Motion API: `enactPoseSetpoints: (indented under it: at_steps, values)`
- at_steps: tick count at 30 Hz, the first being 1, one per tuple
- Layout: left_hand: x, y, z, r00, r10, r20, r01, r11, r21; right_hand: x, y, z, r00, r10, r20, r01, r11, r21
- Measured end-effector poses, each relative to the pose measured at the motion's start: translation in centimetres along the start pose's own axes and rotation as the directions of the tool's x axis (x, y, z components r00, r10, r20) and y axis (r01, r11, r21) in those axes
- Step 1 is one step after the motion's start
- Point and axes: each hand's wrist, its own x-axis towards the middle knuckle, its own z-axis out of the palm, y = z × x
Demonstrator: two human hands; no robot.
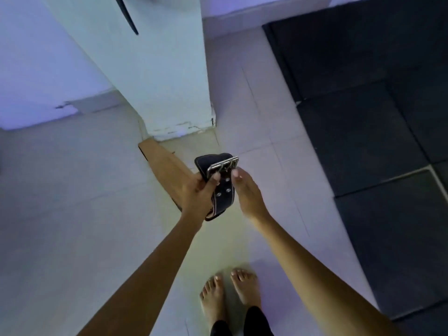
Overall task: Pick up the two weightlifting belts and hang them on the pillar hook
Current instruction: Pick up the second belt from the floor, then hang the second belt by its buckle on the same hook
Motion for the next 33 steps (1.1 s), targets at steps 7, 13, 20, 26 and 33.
enactPoseSetpoints:
  at_steps: [7, 13, 20, 26, 33]
  values:
    - [-0.4, 13.9, -5.3, 0.994, 0.07, -0.078, -0.076, 0.994, -0.078, -1.7, -11.3, 3.8, 0.996, -0.082, 0.041, 0.08, 0.995, 0.062]
    - [-4.5, 24.4, -8.9, 0.979, 0.105, -0.177, -0.13, 0.981, -0.14, -6.5, -22.5, 4.8, 0.982, -0.184, 0.032, 0.178, 0.975, 0.135]
    - [-14.1, 33.6, -12.5, 0.93, 0.258, -0.26, -0.314, 0.928, -0.2, -15.7, -33.1, 3.4, 0.921, -0.385, 0.057, 0.381, 0.922, 0.067]
    - [-22.8, 37.3, -14.9, 0.913, 0.369, -0.173, -0.403, 0.879, -0.254, -23.1, -37.8, 2.5, 0.887, -0.446, 0.118, 0.43, 0.892, 0.138]
    - [-29.3, 41.7, -17.2, 0.915, 0.37, -0.163, -0.404, 0.85, -0.339, -29.0, -45.1, 1.8, 0.873, -0.465, 0.147, 0.449, 0.884, 0.134]
